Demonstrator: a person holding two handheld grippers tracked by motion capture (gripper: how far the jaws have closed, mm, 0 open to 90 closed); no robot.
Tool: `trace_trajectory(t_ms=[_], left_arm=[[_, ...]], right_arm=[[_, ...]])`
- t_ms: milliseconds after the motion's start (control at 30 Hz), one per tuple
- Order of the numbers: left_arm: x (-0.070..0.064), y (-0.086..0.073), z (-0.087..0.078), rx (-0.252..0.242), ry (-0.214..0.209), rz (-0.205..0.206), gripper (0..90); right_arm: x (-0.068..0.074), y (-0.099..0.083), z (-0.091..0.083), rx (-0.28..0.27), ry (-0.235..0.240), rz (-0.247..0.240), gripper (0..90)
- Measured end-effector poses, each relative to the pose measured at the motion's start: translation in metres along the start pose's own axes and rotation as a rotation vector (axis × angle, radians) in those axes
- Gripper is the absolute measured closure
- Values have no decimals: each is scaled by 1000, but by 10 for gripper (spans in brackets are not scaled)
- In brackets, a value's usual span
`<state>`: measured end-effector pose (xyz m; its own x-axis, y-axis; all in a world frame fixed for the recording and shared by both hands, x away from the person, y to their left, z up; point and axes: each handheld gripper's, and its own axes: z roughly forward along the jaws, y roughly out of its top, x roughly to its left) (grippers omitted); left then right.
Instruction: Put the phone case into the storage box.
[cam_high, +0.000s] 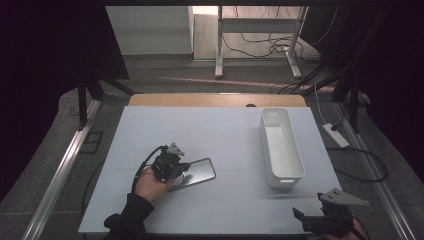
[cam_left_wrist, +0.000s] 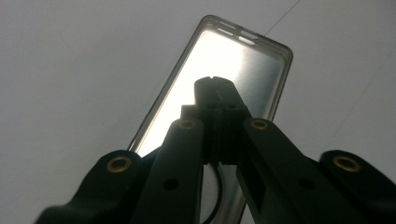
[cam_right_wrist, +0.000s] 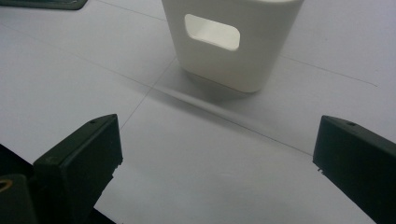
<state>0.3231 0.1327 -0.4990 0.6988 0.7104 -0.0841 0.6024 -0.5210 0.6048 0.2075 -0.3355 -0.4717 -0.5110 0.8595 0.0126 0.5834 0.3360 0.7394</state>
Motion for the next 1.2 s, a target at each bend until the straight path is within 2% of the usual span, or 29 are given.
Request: trace_trajectory(t_ms=[67, 133, 200, 367, 567, 700, 867, 1000, 1100, 1200], left_arm=[[1, -1, 1, -1, 2, -4, 888], [4, -5, 4, -15, 0, -32, 888], [6, -7, 6, -13, 3, -39, 888], [6, -11, 16, 7, -7, -40, 888], [5, -14, 22, 26, 3, -40, 888], [7, -15, 22, 20, 3, -57, 888], [13, -19, 18, 13, 40, -96, 888], [18, -22, 16, 5, 51, -121, 888], [21, -23, 15, 10, 63, -126, 888], [24, -24, 14, 8, 56, -140, 888]], right_arm=[[0, 0, 0, 0, 0, 0, 9], [0, 0, 0, 1, 0, -1, 10], [0, 0, 0, 2, 1, 0, 10], [0, 0, 0, 5, 2, 0, 12], [0, 0, 0, 3, 3, -2, 13], [0, 0, 0, 5, 5, -4, 14], [0, 0, 0, 5, 9, -6, 15], [0, 0, 0, 7, 11, -5, 16], [1, 0, 1, 9, 12, -7, 17], [1, 1, 1, 8, 12, -7, 18]])
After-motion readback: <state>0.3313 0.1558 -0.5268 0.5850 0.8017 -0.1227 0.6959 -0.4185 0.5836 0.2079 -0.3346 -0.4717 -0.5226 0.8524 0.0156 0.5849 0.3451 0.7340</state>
